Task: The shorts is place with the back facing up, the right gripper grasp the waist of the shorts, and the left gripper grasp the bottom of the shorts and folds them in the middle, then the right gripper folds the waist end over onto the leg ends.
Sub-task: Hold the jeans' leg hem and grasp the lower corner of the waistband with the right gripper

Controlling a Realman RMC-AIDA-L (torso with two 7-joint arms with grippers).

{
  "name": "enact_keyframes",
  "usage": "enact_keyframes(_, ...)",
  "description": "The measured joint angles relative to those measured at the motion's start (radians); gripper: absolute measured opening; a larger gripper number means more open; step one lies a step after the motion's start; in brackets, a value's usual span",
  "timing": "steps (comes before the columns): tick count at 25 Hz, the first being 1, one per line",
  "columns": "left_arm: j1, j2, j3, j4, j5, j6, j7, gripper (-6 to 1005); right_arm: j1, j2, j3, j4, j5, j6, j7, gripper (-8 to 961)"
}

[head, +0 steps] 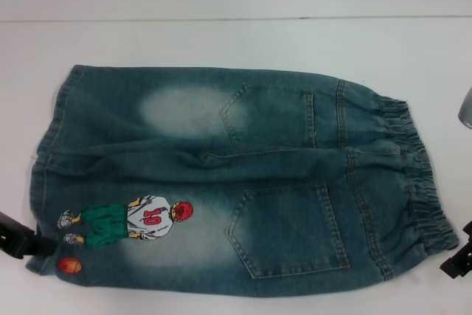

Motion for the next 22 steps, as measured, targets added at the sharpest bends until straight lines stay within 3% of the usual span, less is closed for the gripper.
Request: enact_keyframes(22, 0.002, 0.002, 0.0, 0.0, 0.0, 0.0, 0.0, 94, 0.005, -0.001, 0.004, 0.044, 0.041, 0.021, -0.022, 850)
